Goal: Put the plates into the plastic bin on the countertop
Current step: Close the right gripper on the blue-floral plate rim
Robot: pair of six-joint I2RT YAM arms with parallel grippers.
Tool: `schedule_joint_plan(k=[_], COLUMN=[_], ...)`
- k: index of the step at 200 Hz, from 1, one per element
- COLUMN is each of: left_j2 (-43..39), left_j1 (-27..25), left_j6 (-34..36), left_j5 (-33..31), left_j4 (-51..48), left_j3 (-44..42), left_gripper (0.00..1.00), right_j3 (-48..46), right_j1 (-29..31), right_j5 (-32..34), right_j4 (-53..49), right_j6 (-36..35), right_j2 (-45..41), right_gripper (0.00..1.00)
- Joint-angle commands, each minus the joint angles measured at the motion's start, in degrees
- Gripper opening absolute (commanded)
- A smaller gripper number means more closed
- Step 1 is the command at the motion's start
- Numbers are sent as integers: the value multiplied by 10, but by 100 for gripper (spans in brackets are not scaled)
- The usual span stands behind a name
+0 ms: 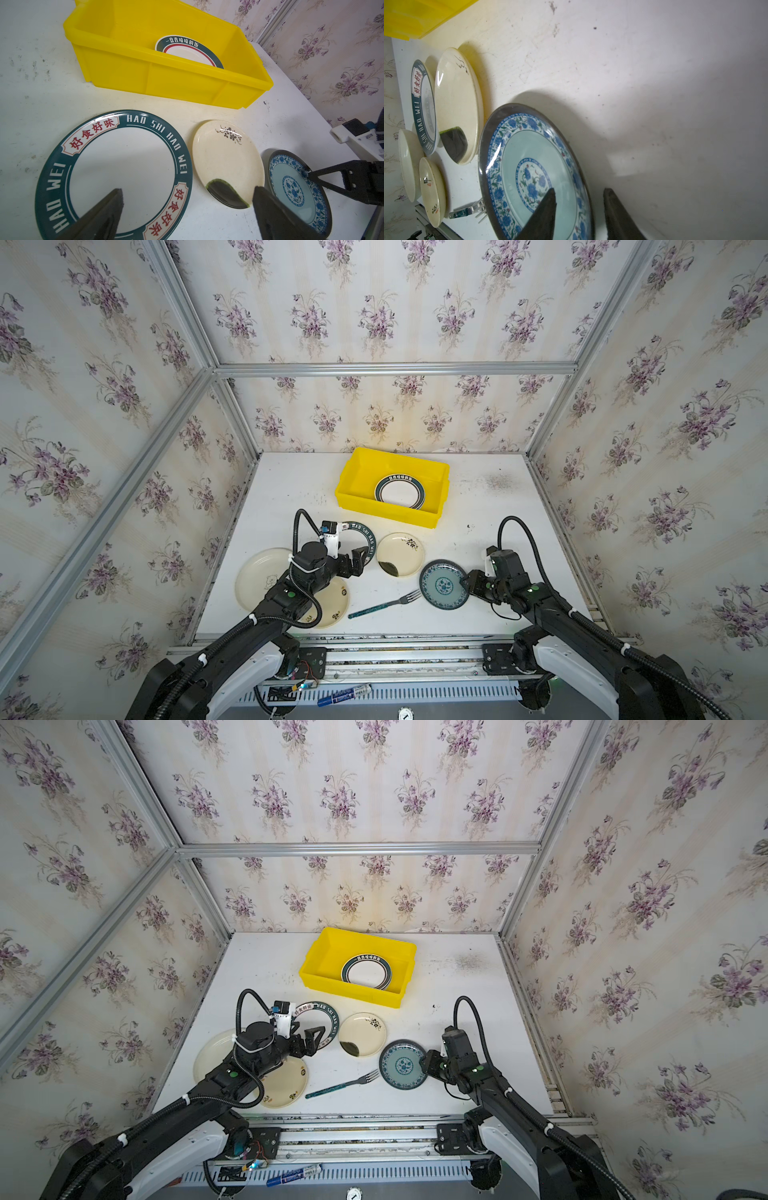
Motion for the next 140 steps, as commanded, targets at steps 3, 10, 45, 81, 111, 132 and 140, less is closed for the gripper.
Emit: schedule_joint_plan(k=[3, 10, 45, 81, 111, 132, 140], left_j2=[1, 1, 3, 4, 6, 12, 14], left_j1=[0, 0, 0, 0, 0, 0, 0], left_j6=[4, 3, 5, 7, 7, 7, 7], left_j5=[-8, -9, -3, -4, -5, -5, -4], left_j4=[13, 13, 13, 12, 12, 12, 12], left_j3=[5, 5, 7, 7, 8, 9, 10], left_gripper=[100, 100, 100, 100, 100, 100, 100], right_j3=[3, 2, -7, -17, -18, -19, -19], right_j1=[1, 1, 0, 0, 1, 0, 0], right_j5=[4, 7, 32, 54, 71, 67, 68], right_j4=[-19, -19, -16, -14, -28, -24, -25], right_j6=[-1, 1, 31, 53, 57, 58, 58], right_j2=[16, 18, 14, -10, -25, -25, -24], right_gripper=[36, 34, 23, 17, 14, 12, 10])
